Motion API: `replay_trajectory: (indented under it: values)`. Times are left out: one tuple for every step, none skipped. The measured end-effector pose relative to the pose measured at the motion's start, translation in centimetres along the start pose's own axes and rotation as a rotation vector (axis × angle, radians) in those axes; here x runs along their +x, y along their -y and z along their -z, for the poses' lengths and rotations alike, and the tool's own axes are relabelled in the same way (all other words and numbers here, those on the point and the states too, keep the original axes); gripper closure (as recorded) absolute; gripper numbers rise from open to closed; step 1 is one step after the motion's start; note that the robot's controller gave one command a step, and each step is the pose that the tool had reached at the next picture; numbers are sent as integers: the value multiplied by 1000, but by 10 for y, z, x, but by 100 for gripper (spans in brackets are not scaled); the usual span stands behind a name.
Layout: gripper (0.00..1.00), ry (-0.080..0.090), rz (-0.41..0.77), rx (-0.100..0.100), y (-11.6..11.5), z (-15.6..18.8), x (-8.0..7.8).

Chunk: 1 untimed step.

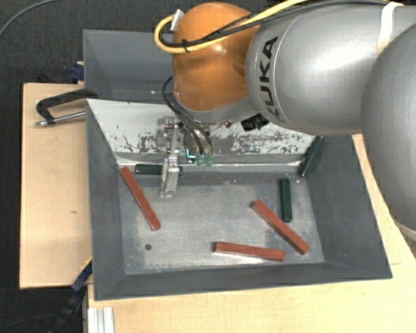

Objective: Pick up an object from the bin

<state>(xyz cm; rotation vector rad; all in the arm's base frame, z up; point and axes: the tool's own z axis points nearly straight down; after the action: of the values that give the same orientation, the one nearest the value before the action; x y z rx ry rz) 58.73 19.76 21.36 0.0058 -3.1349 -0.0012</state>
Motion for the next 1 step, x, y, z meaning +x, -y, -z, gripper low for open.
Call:
replay_trajectory:
  values:
    - [0,1,-167,0,-30,-147,35]
